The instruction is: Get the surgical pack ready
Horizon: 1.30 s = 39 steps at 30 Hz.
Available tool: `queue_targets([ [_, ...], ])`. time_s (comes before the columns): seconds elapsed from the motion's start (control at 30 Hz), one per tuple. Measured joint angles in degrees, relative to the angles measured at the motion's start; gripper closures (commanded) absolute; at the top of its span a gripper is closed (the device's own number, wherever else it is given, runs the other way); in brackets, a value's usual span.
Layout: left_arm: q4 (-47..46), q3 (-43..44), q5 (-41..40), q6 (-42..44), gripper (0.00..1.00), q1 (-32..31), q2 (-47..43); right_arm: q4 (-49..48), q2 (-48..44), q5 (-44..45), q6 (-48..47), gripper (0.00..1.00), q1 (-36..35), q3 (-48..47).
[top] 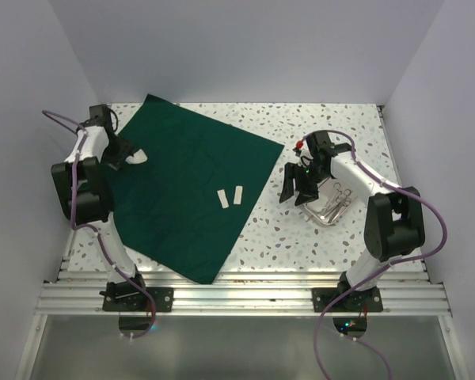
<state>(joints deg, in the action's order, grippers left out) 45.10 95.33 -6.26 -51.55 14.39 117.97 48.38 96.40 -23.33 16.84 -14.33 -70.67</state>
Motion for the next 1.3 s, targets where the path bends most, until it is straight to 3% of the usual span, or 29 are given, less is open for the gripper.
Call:
queue_targets([
  [0.3, -5.6, -0.5, 3.6, -2.6, 0.48, 0.1, 1.6, 0.0, 0.0, 0.0, 0.0, 0.38, 0.0, 0.0],
  [1.3, -6.5, 0.2, 3.4, -5.0, 0.63, 0.6, 6.4, 0.2, 0.9, 0.3, -0.4, 0.38, 0.0, 0.0],
])
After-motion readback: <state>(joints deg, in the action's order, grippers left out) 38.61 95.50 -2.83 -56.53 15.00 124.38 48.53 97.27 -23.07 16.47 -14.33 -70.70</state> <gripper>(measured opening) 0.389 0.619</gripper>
